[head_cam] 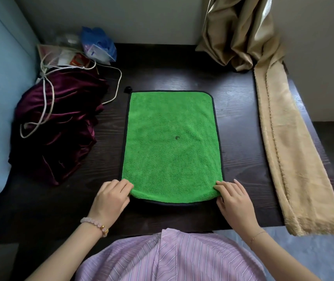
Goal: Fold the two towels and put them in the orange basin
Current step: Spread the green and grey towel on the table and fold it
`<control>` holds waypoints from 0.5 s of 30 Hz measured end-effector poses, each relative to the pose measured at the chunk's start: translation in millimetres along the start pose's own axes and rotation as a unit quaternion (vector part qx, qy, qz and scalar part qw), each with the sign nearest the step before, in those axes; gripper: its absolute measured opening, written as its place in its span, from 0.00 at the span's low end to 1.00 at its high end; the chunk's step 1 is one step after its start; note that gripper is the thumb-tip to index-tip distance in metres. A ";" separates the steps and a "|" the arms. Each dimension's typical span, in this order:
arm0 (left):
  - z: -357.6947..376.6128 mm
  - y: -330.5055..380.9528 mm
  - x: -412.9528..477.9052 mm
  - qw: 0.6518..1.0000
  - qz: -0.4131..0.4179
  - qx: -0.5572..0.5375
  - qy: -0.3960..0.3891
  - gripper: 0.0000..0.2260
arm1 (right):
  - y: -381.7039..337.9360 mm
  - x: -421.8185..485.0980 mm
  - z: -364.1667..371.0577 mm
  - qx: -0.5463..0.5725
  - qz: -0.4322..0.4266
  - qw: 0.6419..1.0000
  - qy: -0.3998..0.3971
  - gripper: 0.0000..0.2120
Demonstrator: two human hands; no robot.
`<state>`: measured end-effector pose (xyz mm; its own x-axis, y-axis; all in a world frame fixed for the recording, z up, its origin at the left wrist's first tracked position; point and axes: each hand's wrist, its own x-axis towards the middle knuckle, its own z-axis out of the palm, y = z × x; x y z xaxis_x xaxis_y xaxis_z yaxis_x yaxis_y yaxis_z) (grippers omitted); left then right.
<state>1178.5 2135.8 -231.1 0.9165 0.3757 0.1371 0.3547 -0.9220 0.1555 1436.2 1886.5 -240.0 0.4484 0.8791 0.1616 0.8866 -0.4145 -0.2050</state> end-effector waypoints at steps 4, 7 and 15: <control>-3.7 -1.5 4.6 0.998 -0.021 -0.038 -0.042 0.29 | 4.0 14.2 -4.4 0.035 0.026 0.999 -0.028 0.16; -7.3 -8.9 7.4 0.993 -0.031 -0.097 -0.056 0.31 | 7.8 26.9 -11.5 0.098 0.090 0.990 -0.036 0.15; -37.0 -25.1 49.9 0.873 -0.291 -0.391 -0.031 0.18 | 5.3 79.4 -33.1 0.170 0.148 0.974 0.003 0.08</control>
<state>1208.4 2181.1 -192.0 0.6405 0.7304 -0.2373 0.5510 -0.2218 0.8045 1480.3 1946.3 -196.3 0.6806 0.7308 0.0523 0.6298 -0.5472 -0.5513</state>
